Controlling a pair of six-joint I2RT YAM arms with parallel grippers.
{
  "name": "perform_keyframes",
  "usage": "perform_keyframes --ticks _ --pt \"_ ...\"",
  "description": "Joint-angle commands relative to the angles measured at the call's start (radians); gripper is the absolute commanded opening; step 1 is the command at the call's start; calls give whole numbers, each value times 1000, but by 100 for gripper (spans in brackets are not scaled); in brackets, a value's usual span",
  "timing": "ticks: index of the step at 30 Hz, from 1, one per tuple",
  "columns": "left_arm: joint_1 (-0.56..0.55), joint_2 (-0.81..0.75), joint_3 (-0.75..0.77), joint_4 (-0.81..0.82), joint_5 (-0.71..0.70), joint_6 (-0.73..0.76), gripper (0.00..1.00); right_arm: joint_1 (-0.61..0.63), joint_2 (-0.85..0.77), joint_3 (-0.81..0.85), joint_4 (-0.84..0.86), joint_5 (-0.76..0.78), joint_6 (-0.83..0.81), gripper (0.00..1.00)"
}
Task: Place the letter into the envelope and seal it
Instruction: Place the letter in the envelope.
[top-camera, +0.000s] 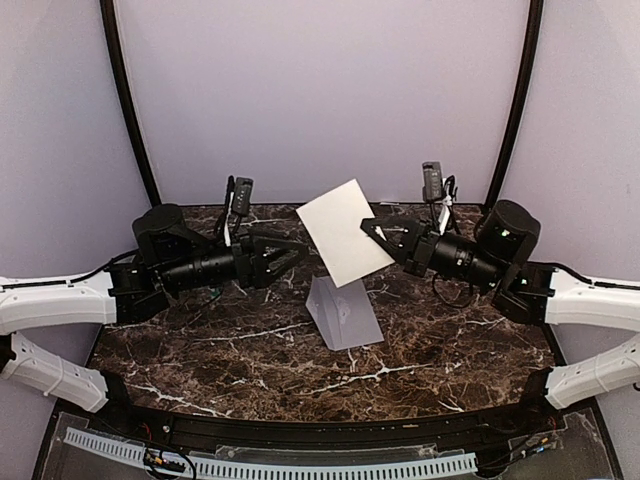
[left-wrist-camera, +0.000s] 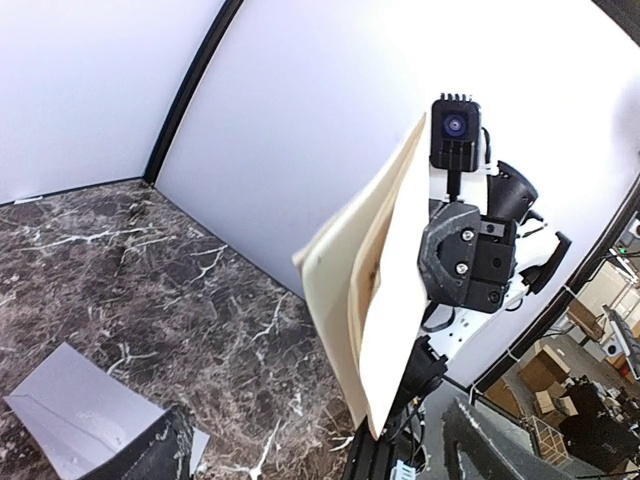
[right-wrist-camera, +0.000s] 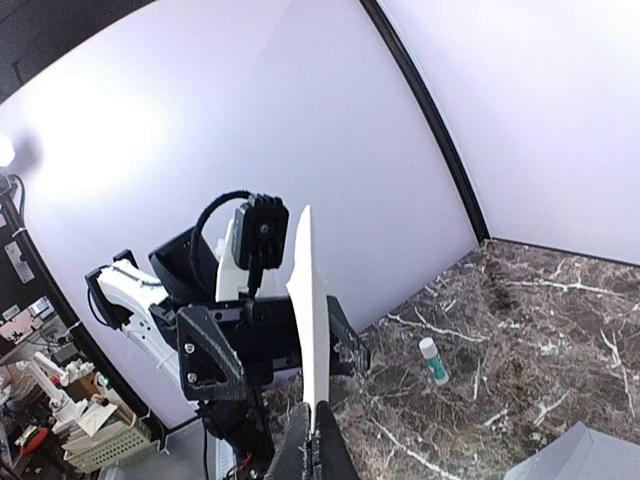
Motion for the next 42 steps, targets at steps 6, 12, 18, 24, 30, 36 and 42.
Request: perform_keyframes --ticks 6,12,18,24,30,36,42 --pt "-14 63 -35 415 76 -147 84 12 88 13 334 26 93 0" --pt "-21 137 -12 516 110 -198 79 14 90 25 325 15 82 0" --pt "-28 182 32 530 134 -207 76 13 80 17 322 -3 82 0" --pt "-29 198 58 533 136 -206 61 14 79 -1 326 6 85 0" --pt "-29 201 50 536 121 -221 44 14 60 -11 306 28 79 0" --pt "-30 202 48 545 122 -235 14 14 47 -13 263 35 79 0" --pt "-29 195 48 513 135 -222 0 14 19 -31 212 70 69 2"
